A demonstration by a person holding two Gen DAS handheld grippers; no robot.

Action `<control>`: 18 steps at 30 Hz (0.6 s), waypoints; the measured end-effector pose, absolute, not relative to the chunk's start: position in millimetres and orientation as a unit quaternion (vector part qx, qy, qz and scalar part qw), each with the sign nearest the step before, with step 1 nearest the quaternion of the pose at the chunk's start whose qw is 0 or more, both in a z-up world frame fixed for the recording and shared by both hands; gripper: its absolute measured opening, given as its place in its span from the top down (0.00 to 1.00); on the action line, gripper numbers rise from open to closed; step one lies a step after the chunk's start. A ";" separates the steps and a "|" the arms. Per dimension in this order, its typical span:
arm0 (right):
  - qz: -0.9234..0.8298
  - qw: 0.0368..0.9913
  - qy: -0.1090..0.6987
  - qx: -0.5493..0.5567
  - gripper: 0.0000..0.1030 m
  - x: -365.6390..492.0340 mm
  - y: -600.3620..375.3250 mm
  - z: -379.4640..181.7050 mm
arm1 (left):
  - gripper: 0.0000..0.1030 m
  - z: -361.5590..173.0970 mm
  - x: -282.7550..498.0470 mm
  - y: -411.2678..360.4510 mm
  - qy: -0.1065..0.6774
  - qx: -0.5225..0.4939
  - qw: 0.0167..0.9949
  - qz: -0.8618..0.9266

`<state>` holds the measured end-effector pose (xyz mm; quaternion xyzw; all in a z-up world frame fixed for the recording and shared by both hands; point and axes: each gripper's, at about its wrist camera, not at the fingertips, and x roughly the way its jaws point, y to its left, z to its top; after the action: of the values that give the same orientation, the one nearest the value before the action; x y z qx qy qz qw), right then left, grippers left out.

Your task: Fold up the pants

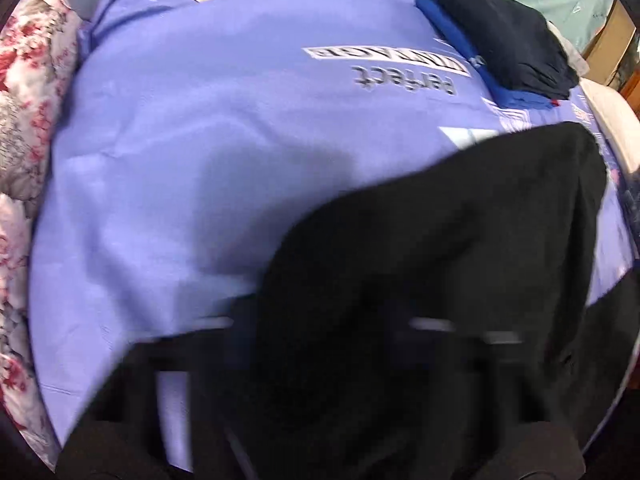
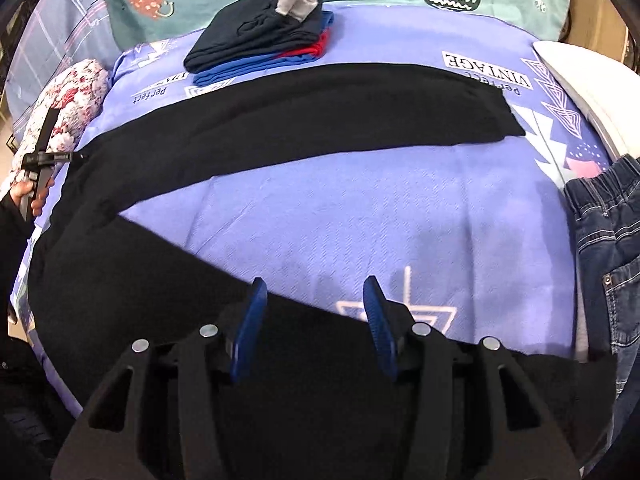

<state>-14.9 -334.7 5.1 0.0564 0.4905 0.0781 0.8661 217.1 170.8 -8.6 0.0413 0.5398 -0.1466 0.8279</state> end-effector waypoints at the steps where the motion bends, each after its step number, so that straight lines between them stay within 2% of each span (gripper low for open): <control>1: 0.080 0.866 0.490 0.056 0.51 -13.0 -333.6 4.8 | 0.86 0.8 209.3 167.7 0.525 0.041 0.837 -0.146; 5: 0.110 0.865 0.485 0.066 0.51 0.3 -320.7 5.3 | 0.89 49.1 166.6 157.6 0.455 0.042 0.875 -0.162; 10: 0.169 0.862 0.464 0.113 0.51 16.7 -305.2 14.6 | 0.90 106.4 74.4 133.3 0.374 0.074 0.898 -0.218; 12: 0.200 0.857 0.445 0.167 0.46 27.2 -303.5 22.1 | 0.90 116.5 40.0 124.0 0.357 0.088 0.898 -0.242; 15: 0.238 0.847 0.405 0.251 0.30 41.7 -303.6 33.8 | 0.89 114.3 -5.5 109.3 0.351 0.103 0.889 -0.277; 16: 0.258 0.834 0.393 0.290 0.18 48.0 -301.5 34.9 | 0.89 111.3 -16.5 105.5 0.352 0.106 0.886 -0.285; 17: 0.268 0.824 0.389 0.314 0.10 52.8 -298.7 34.0 | 0.89 107.4 -26.8 103.4 0.353 0.107 0.882 -0.292; 18: 0.277 0.811 0.391 0.335 0.08 59.8 -294.1 31.0 | 0.89 100.7 -36.8 101.6 0.358 0.107 0.878 -0.300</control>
<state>59.8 -294.1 31.0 0.3348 0.3912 0.2770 0.8113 -36.8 101.6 100.7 0.1066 0.3577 -0.3003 0.8778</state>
